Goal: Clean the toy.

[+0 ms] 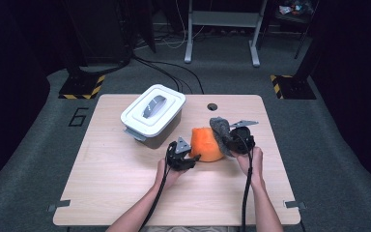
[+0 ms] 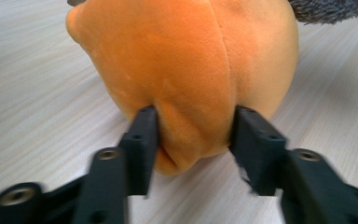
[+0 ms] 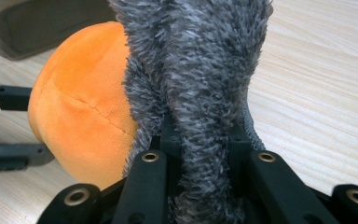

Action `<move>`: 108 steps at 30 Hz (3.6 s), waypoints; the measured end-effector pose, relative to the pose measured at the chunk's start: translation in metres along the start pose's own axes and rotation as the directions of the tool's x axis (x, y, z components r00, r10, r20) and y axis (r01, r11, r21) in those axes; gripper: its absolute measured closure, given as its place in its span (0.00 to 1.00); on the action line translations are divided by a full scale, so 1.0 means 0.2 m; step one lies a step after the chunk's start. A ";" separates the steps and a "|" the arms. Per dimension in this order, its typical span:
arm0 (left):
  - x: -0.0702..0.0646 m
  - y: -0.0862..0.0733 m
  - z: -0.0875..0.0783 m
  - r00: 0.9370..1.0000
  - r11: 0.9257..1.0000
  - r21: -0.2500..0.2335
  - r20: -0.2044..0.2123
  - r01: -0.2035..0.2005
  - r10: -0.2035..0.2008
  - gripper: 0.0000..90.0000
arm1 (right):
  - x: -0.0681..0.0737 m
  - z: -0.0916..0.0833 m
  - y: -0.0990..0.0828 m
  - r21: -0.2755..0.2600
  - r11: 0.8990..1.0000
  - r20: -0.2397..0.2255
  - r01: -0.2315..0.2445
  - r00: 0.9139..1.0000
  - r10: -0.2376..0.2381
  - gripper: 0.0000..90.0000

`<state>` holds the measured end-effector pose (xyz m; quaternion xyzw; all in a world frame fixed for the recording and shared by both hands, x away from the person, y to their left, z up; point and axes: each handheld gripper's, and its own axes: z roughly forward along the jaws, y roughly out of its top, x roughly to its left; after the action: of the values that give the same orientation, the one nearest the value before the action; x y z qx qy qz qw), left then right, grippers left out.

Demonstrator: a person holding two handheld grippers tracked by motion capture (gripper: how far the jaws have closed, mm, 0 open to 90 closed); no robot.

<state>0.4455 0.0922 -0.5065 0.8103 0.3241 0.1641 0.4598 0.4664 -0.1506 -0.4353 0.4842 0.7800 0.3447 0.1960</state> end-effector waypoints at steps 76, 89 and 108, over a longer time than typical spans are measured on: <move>0.02 -0.02 -0.05 0.986 0.990 -0.016 0.093 0.144 -0.141 0.81 | -0.17 0.17 -0.21 0.134 0.985 0.065 -0.108 0.993 0.100 0.83; 0.01 -0.02 -0.05 0.988 0.991 -0.031 0.081 0.133 -0.130 0.81 | -0.13 -0.14 -0.11 -0.030 0.997 -0.035 -0.073 0.997 0.072 0.83; -0.01 0.00 -0.05 0.995 0.997 -0.028 0.077 0.065 -0.063 0.81 | 0.15 -0.15 0.10 -0.080 0.997 -0.195 0.017 0.980 -0.032 0.83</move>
<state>0.4391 0.0975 -0.5014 0.7980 0.3296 0.1234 0.4891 0.4462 -0.1290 -0.4006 0.4302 0.7874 0.4185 0.1411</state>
